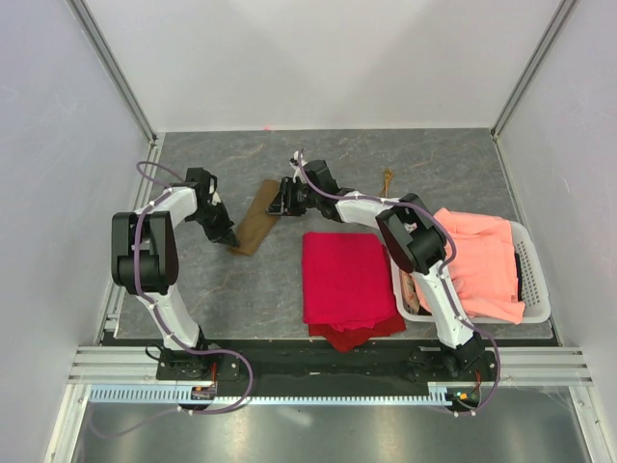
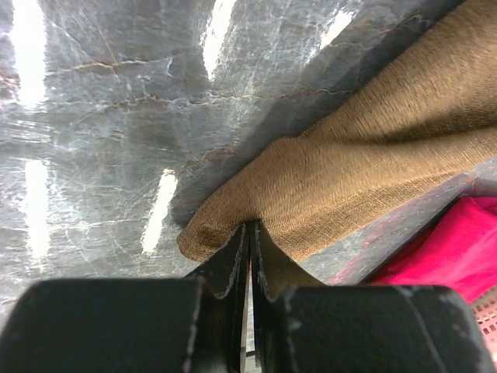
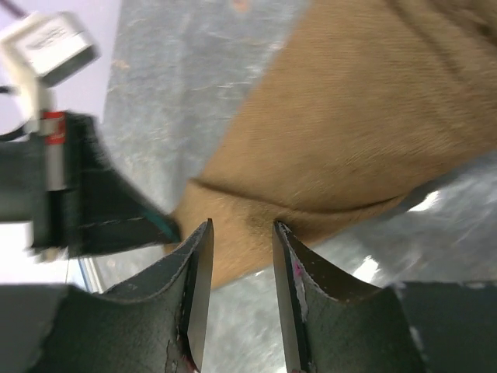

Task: Fold the napkin into a case and place the utensils inside
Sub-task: Rotate the smaller rectangle-folded napkin at the center of the board, then pick up the spoon from the corner of the board.

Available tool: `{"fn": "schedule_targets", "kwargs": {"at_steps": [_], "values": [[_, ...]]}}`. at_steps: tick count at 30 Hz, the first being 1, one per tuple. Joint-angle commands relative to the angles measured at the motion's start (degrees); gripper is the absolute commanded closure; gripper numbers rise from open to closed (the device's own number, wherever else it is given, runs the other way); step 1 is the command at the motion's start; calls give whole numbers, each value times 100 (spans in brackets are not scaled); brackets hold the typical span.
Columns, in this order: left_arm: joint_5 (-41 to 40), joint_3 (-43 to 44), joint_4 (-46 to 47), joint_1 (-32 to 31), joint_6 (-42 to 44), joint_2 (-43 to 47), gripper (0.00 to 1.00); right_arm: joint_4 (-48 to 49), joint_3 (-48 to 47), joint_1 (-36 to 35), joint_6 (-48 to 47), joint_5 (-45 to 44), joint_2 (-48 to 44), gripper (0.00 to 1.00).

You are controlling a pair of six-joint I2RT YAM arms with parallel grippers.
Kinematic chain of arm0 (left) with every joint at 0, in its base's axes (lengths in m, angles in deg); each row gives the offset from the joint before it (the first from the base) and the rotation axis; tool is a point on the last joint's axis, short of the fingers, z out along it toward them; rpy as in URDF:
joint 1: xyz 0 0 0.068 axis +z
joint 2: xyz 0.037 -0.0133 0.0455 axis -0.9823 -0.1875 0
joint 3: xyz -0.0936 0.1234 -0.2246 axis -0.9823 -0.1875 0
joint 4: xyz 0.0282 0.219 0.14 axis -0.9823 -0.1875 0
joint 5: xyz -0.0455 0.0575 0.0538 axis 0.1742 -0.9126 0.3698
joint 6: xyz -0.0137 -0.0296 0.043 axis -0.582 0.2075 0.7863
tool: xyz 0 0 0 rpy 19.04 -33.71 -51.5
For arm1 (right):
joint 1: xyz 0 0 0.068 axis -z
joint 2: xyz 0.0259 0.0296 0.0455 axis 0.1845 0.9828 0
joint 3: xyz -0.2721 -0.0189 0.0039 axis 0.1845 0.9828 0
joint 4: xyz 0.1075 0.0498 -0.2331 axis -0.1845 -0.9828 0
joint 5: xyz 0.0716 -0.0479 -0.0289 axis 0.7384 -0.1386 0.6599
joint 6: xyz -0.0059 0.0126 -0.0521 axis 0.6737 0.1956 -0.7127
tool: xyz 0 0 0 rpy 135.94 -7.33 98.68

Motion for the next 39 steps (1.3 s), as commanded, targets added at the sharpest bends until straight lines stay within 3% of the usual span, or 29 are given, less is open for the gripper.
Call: {"fn": "schedule_targets", "kwargs": {"at_steps": [1, 7, 13, 18, 23, 32, 39], "values": [[-113, -258, 113, 19, 201, -215, 93, 452, -396, 58, 161, 167, 379, 57], [643, -873, 534, 10, -28, -14, 94, 268, -529, 155, -93, 106, 407, 59], [1399, -1305, 851, -7, -309, 566, 93, -592, -424, 269, -629, -228, -147, 57], [1673, -1174, 808, -7, -388, 1110, 79, -954, 190, 453, -761, -553, -918, 53], [1638, -796, 607, 37, -388, 1182, 76, -1515, 596, 734, -937, -808, -1465, 45], [1215, -286, 342, 265, -283, 673, 76, -3290, 597, 1051, -1464, -2695, -2002, 40], [1795, -812, 860, 169, -511, 1532, 73, -4363, 403, 1227, -1596, -4253, -2002, 35]]}}
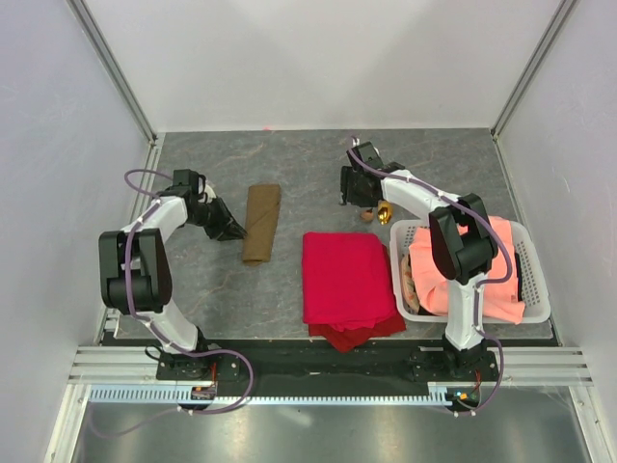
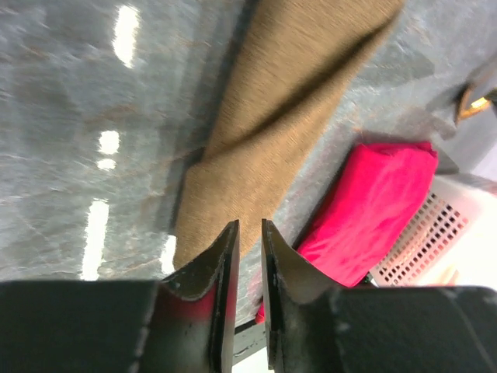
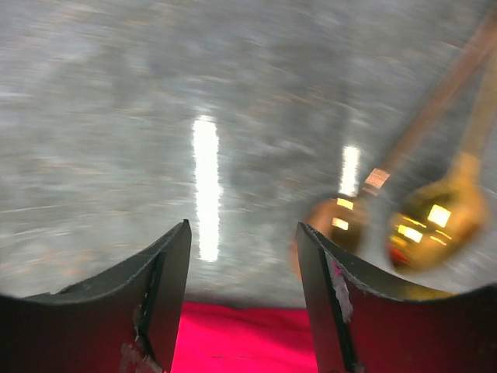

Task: Fold the napkin into a case and place the utensils inside
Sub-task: Pick up the spoon from the corner of the board.

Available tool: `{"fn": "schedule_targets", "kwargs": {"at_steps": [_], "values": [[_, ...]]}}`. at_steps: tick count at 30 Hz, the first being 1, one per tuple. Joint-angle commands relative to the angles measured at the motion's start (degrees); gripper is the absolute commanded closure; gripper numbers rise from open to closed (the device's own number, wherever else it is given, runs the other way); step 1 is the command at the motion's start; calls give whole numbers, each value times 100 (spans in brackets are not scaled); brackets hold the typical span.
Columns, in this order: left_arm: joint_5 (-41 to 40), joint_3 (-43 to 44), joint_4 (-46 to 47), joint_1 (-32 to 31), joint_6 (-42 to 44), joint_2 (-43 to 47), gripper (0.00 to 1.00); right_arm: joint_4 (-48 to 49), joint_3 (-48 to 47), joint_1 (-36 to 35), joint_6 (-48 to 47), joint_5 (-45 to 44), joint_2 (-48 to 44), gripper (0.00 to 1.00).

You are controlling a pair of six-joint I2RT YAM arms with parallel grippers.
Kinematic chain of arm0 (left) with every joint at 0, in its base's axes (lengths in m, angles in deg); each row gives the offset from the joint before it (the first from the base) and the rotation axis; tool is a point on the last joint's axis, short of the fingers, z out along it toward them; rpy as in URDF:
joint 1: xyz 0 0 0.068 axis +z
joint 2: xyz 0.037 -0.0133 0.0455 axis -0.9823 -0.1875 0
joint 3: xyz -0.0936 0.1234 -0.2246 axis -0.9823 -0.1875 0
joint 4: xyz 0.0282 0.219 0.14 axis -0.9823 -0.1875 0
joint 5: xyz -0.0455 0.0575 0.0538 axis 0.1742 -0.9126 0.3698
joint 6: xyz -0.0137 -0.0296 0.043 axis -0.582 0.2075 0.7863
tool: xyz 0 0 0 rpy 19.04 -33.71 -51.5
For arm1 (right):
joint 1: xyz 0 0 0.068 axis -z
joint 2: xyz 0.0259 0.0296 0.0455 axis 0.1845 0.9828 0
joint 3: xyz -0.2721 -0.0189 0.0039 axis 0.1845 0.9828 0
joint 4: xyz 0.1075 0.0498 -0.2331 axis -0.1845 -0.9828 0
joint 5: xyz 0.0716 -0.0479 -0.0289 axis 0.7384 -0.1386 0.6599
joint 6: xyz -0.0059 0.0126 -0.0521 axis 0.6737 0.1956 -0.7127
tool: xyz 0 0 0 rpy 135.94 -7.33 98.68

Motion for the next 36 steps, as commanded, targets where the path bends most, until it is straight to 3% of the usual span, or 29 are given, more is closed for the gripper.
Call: {"fn": "schedule_targets", "kwargs": {"at_steps": [1, 10, 25, 28, 35, 36], "values": [[434, -347, 392, -98, -236, 857, 71, -814, -298, 150, -222, -1178, -234, 35], [531, -945, 560, -827, -254, 2554, 62, -1166, -949, 545, -608, -1644, 232, 38], [856, -1297, 552, -1522, -465, 3329, 61, -1070, -1617, 985, -916, -1232, 1199, 52], [874, -1289, 534, -1540, -473, 3329, 61, -912, -1460, 1046, -934, -1013, 1182, 60], [1032, -1139, 604, -1671, -473, 3285, 59, -649, -1248, 1143, -977, -450, 972, 100], [1032, -1113, 631, -1706, -482, 3285, 56, -587, -1205, 1152, -960, -423, 866, 100]]}}
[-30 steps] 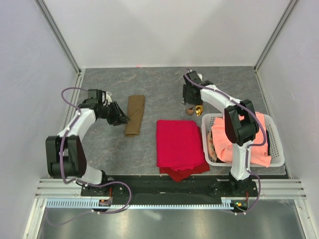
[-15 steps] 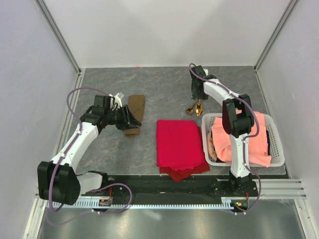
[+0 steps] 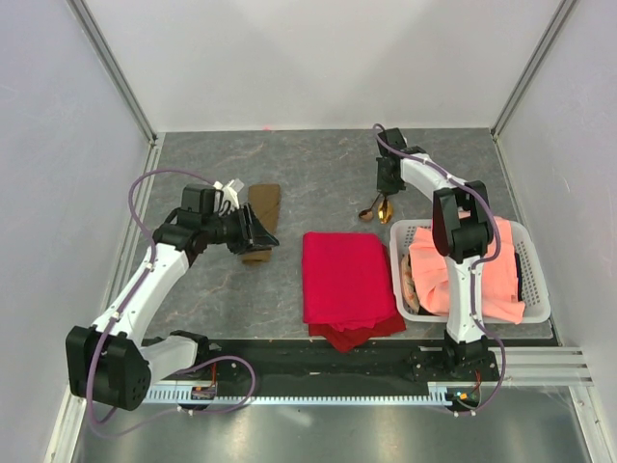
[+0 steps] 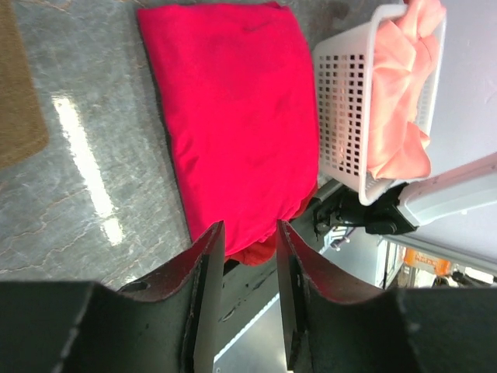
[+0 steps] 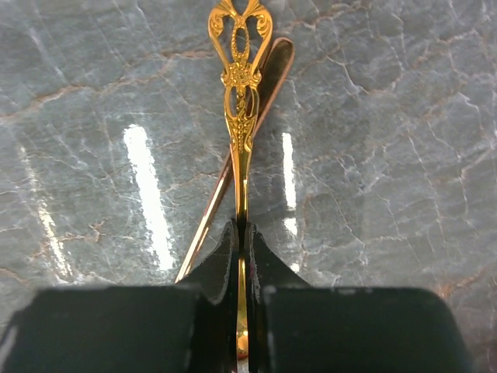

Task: Fold the napkin into a case and place the utensils inside
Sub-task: Pick up the spoon from the corner of the board, then pass from the right arm to the left

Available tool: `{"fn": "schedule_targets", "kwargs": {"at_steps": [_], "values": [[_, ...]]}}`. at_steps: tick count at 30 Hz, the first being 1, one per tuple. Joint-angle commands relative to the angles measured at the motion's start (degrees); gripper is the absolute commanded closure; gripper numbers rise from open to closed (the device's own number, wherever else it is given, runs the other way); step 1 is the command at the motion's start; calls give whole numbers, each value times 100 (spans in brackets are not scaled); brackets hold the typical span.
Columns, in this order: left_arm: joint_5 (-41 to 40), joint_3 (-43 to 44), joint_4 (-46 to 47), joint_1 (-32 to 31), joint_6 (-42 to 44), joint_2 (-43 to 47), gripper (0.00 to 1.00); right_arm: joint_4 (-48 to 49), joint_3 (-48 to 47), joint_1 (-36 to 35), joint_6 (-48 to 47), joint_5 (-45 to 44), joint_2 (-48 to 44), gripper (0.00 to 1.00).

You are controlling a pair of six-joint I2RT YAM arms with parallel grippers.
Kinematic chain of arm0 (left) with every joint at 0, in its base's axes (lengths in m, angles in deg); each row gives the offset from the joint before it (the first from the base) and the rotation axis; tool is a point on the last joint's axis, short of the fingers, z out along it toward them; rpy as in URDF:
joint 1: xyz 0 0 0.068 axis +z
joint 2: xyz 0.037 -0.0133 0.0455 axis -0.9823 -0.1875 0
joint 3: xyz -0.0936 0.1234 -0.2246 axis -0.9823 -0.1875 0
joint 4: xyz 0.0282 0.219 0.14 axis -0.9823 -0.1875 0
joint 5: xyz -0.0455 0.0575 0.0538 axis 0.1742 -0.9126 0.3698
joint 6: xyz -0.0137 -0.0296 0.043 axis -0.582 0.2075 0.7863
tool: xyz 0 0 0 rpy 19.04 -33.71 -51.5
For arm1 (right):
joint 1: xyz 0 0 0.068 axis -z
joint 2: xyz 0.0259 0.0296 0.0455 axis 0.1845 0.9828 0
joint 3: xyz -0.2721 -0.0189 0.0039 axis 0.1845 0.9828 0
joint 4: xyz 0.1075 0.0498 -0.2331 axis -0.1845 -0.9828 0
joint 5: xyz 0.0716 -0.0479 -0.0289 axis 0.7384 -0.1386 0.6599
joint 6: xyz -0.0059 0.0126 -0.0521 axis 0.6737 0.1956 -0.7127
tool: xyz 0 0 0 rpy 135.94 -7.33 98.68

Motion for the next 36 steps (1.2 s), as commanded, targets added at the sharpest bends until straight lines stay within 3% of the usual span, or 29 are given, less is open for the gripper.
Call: {"fn": "schedule_targets", "kwargs": {"at_steps": [1, 7, 10, 12, 13, 14, 16, 20, 22, 25, 30, 36], "values": [[295, 150, 224, -192, -183, 35, 53, 386, 240, 26, -29, 388, -613, 100], [-98, 186, 883, -683, -358, 8, 50, 606, 372, 0, 15, 984, -1757, 100], [-275, 125, 1409, -964, -525, 0, 49, 1211, 976, 9, 399, 2011, -2530, 100], [-224, 28, 2135, -1071, -953, 8, 48, 2481, 1939, -9, 970, 3467, -3169, 100], [-14, -129, 2489, -1089, -1200, 0, 46, 4010, 2320, -26, 1347, 3952, -3365, 100], [118, -218, 2823, -1106, -1481, -35, 44, 4782, 2672, -61, 2317, 4392, -3532, 100], [390, -376, 3896, -1185, -2316, -79, 42, 6834, 3403, -315, 3192, 5018, -3824, 100], [164, -394, 4285, -1282, -3038, -19, 40, 9031, 3993, -895, 4748, 5029, -3947, 100], [-142, -560, 4485, -1291, -3354, 262, 37, 9996, 4310, -1194, 5024, 4766, -4009, 100], [-503, -947, 4865, -1291, -3829, 798, 33, 10650, 4618, -1546, 5227, 4414, -4044, 100], [-1058, -1299, 4620, -1291, -4023, 1624, 27, 11197, 4926, -1749, 5517, 4168, -4070, 100], [-1076, -1633, 5084, -1291, -4542, 1802, 25, 11696, 5172, -1933, 5692, 4018, -4000, 100]]}}
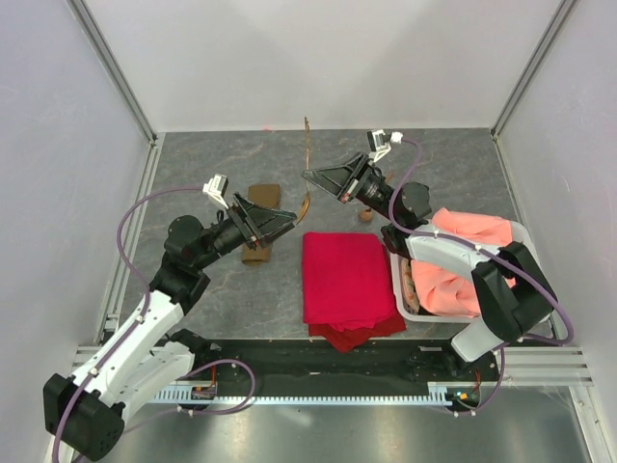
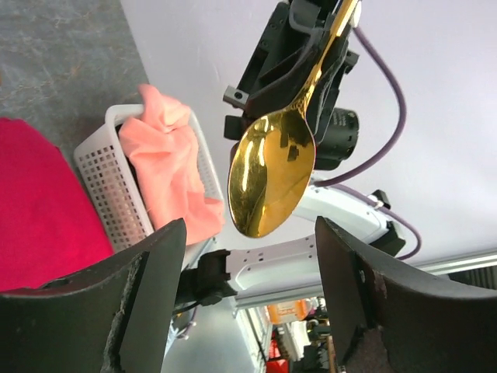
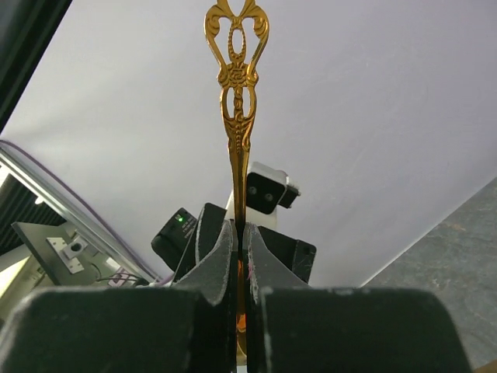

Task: Fold the napkin into a case and place the utensils inside
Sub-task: Pass from the right arm to the left

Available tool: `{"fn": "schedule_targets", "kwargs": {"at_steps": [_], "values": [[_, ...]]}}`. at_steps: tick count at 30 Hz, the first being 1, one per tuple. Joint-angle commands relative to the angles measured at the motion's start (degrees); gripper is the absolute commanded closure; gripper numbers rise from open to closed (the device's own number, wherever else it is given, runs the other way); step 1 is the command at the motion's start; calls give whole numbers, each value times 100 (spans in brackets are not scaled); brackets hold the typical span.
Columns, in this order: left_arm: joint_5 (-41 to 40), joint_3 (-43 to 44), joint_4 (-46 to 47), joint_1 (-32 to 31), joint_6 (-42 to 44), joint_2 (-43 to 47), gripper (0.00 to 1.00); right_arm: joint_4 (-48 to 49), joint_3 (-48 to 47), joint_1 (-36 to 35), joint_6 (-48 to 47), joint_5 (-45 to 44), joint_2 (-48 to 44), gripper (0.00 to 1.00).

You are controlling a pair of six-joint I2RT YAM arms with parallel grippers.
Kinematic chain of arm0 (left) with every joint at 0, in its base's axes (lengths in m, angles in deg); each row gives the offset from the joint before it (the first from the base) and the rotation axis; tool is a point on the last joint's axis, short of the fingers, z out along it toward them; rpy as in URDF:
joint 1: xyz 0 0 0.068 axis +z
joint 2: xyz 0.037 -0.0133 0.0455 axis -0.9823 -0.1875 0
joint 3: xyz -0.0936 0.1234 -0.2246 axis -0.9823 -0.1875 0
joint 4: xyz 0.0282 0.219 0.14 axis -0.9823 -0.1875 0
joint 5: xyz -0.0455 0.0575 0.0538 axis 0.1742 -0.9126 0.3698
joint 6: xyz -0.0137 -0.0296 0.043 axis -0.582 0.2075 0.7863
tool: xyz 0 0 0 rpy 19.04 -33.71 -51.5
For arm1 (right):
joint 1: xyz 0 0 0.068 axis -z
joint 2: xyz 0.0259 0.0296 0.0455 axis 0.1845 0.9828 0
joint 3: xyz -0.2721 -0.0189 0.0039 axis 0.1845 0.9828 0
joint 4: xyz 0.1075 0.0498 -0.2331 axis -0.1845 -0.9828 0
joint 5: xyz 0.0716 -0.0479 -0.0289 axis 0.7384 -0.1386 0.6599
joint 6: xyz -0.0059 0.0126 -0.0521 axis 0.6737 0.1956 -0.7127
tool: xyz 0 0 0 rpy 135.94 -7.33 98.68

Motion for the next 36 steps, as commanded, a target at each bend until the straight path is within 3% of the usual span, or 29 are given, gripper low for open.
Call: {"fn": "schedule_targets", "kwargs": {"at_steps": [1, 7, 13, 16, 18, 20, 22, 24, 28, 33, 36], "values": [[-204, -210, 556, 5, -752, -52, 25, 1281, 177, -183, 329, -274, -37, 100], [-28, -290, 899, 5, -1069, -184, 25, 1458, 283, -332, 84, -477, -116, 100], [51, -483, 1716, 5, -1578, -228, 35, 1387, 344, -596, -268, -583, -90, 100], [104, -675, 2173, 5, -1825, -272, 48, 1352, 371, -623, -392, -574, -72, 100], [60, -782, 2462, 14, -1948, -237, 62, 1309, 397, -632, -514, -522, -125, 100], [51, -878, 2508, 23, -1948, -185, 76, 994, 503, -640, -759, -495, -221, 100], [77, -879, 2447, 23, -1869, -167, 84, 747, 625, -640, -988, -512, -432, 100], [113, -852, 2350, 23, -1800, -184, 84, 719, 705, -640, -1095, -731, -555, 100], [586, -764, 2471, 14, -1939, -386, 57, 571, 284, -640, -1217, -618, -512, 100], [623, -747, 2710, 23, -2011, -325, 52, 727, 177, -640, -1130, -626, -389, 100], [614, -677, 2727, 14, -1957, -272, 56, 913, 248, -640, -1033, -679, -319, 100]]}}
